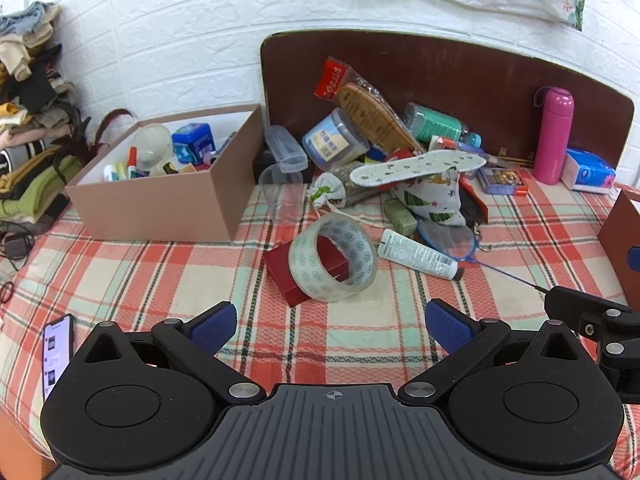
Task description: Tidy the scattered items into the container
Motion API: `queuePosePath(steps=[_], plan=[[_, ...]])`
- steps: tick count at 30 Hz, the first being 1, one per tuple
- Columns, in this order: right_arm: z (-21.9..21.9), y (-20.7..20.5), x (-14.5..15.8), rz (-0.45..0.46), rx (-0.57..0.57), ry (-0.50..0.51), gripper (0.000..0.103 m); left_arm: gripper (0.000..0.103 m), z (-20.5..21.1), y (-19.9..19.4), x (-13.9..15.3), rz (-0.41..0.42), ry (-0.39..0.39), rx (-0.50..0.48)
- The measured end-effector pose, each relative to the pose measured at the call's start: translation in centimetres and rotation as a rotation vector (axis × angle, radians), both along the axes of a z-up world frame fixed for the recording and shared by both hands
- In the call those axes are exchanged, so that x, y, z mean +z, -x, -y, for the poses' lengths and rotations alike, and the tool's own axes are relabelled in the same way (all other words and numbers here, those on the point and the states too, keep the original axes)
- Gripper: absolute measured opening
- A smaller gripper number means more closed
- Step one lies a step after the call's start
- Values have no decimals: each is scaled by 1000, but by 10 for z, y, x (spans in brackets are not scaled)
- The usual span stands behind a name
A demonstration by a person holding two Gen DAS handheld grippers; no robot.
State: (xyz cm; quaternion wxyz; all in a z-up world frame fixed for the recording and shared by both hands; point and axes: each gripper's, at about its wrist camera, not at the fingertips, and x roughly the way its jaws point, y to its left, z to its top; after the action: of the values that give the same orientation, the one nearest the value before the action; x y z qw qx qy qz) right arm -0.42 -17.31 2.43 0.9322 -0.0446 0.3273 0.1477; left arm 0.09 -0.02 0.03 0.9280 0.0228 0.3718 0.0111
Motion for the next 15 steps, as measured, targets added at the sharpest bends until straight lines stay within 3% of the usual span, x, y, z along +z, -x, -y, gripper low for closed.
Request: queuePosePath(steps=[15], plan=[[-4, 0, -2, 12, -14, 0, 103, 103, -1, 2, 1, 6, 11, -7]])
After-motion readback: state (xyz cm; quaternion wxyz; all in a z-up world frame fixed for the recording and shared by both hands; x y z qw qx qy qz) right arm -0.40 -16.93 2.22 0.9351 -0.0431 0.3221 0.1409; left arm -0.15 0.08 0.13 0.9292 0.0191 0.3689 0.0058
